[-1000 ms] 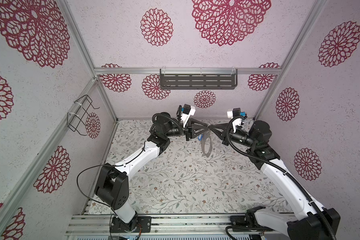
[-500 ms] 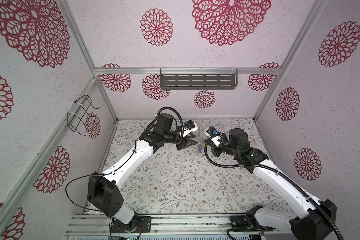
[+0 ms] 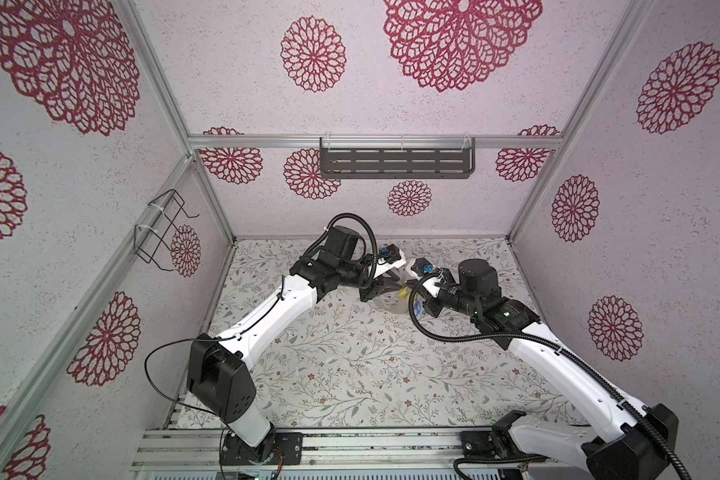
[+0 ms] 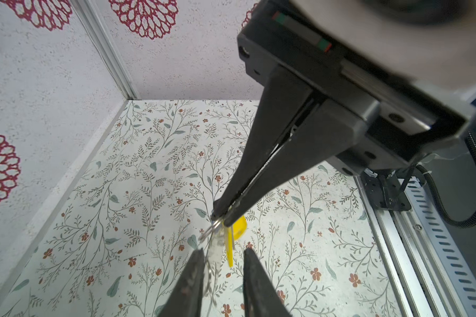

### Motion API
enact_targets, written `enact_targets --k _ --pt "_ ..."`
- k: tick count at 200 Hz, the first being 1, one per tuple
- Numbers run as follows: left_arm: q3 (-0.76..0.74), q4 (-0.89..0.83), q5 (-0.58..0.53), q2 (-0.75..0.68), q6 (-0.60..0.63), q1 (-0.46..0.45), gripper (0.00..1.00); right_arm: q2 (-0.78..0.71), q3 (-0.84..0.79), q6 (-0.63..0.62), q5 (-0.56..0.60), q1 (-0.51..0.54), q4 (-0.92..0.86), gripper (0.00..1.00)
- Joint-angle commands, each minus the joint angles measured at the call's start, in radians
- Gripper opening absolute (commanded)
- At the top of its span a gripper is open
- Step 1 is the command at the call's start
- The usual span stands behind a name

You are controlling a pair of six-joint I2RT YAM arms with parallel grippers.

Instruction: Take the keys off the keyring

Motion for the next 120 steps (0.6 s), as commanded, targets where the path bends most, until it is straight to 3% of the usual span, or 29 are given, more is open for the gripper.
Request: enact_targets --k 1,120 --pt "0.024 -0.002 0.023 0.018 0.011 -0.007 0.26 -0.025 0.038 0.0 -0.033 0.008 0.048 0.0" --pt "0.061 0.024 0.024 0.054 -0.018 -0.024 0.27 -0.025 0.035 0.019 -0.064 0.014 0.034 0.0"
